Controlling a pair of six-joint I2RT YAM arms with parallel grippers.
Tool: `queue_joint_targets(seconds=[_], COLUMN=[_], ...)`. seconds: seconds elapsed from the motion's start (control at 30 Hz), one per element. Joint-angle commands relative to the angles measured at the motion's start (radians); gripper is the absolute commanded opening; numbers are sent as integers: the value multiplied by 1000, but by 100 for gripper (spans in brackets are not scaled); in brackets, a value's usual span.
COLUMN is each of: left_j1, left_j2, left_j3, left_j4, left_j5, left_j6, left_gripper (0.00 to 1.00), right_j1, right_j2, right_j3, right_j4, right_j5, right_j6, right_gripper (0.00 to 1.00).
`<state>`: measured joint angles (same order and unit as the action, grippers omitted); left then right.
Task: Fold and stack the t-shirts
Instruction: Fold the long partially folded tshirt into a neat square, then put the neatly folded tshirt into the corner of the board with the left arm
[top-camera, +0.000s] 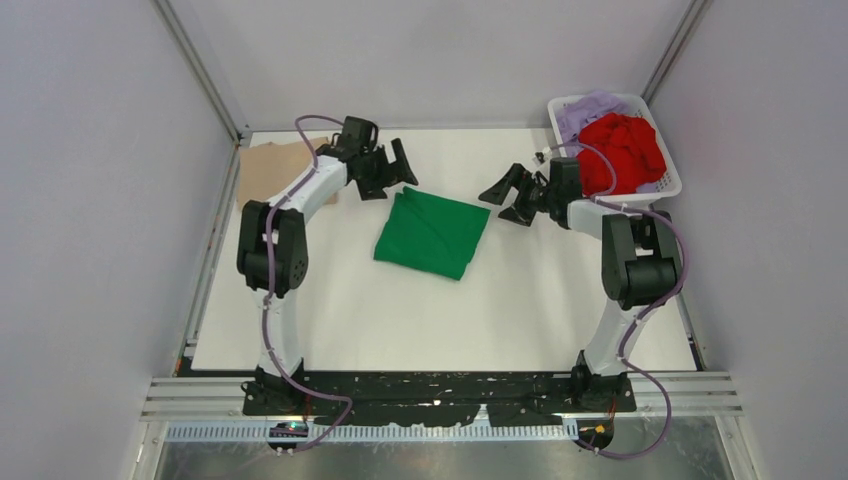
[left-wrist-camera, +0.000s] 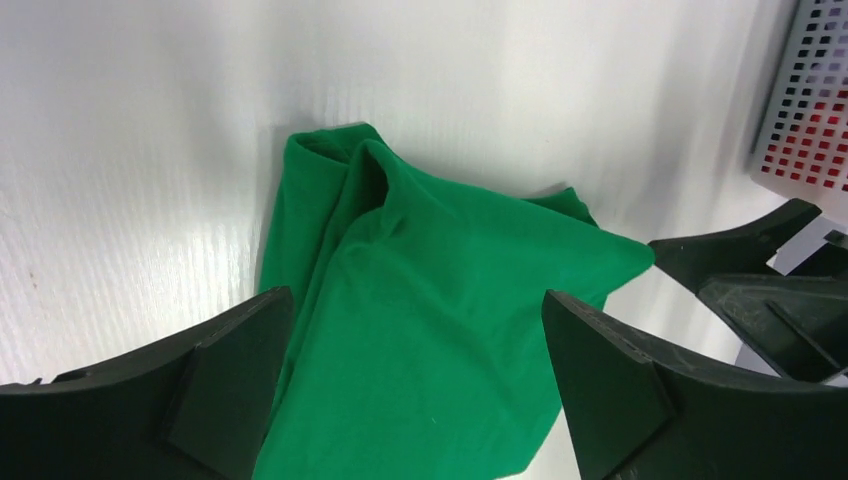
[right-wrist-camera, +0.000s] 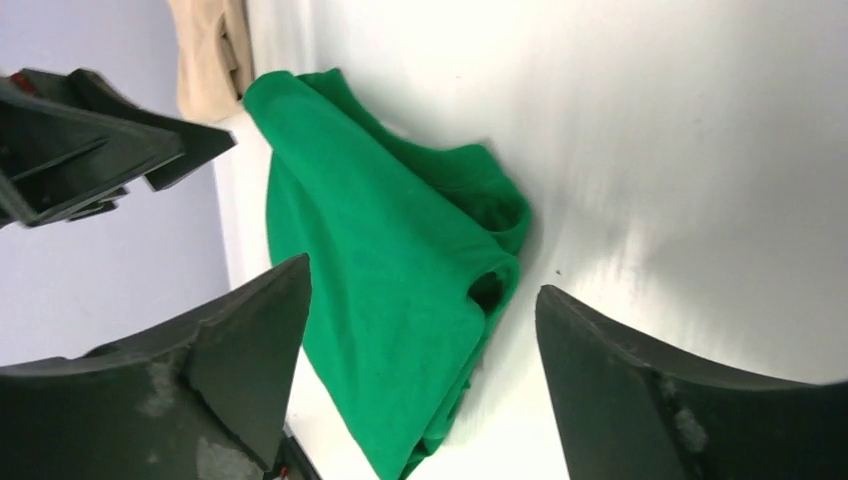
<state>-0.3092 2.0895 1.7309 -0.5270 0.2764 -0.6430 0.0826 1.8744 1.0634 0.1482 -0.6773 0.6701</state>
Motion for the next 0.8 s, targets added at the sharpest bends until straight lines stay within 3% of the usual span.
queue_joint_targets(seconds=[0.0, 0.1, 0.3, 0.47, 0.57, 0.77], left_j1=[3, -8, -26, -39, -40, -33], left_j2=[-138, -182, -104, 5, 89, 280], left_j3=[-62, -135, -107, -36, 42, 239], left_j4=[48, 106, 138, 125, 89, 48], left_j5=[91, 156, 299, 255, 155, 135], left_j6=[19, 33, 3, -78, -121, -317], left_gripper=[100, 99, 100, 100, 100, 100], right_j1=[4, 31, 156, 217, 219, 218], right_j2=[-132, -220, -262, -160, -87, 72], right_j3=[-22, -84, -105, -78, -20, 86], right_j4=[-103, -133, -95, 56, 75, 118], right_j5=[99, 124, 118, 151, 174, 235], right_j6=[-94, -130, -105, 5, 32, 60], right_gripper=[93, 99, 96, 95, 96, 95])
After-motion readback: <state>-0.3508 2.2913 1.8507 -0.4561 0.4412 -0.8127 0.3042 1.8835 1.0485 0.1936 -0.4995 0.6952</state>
